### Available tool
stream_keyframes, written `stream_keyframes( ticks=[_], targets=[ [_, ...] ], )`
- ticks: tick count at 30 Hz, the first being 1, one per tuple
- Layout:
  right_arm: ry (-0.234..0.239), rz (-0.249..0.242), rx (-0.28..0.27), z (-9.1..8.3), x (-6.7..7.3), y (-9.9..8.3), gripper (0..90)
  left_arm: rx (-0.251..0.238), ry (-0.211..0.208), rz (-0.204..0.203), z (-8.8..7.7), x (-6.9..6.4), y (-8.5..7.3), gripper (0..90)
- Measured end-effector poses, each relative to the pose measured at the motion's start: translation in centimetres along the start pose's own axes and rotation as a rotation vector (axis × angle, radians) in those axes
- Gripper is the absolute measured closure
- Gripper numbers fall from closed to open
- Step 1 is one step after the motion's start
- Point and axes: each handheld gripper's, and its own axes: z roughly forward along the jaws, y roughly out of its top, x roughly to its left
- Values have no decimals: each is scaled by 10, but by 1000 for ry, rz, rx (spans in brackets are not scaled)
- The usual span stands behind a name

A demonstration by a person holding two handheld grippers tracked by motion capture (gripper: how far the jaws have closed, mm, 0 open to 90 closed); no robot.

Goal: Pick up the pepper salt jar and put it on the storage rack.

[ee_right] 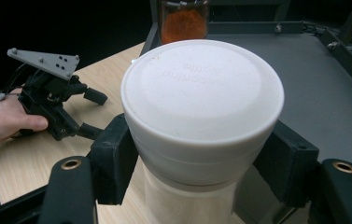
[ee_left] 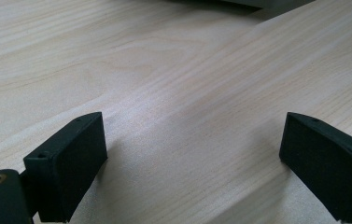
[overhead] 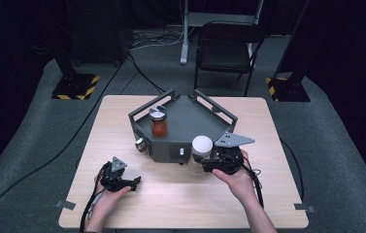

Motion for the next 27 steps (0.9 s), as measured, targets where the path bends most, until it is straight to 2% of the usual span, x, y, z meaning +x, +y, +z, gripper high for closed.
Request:
stream_keyframes(
  ticks=[13, 27],
  targets=[
    [-18, -4, -27, -11, -5, 21, 343, 0, 0, 0, 0, 0, 0, 70],
    [-36, 14, -37, -9, -15, 37, 342, 0, 0, 0, 0, 0, 0, 70]
  ],
)
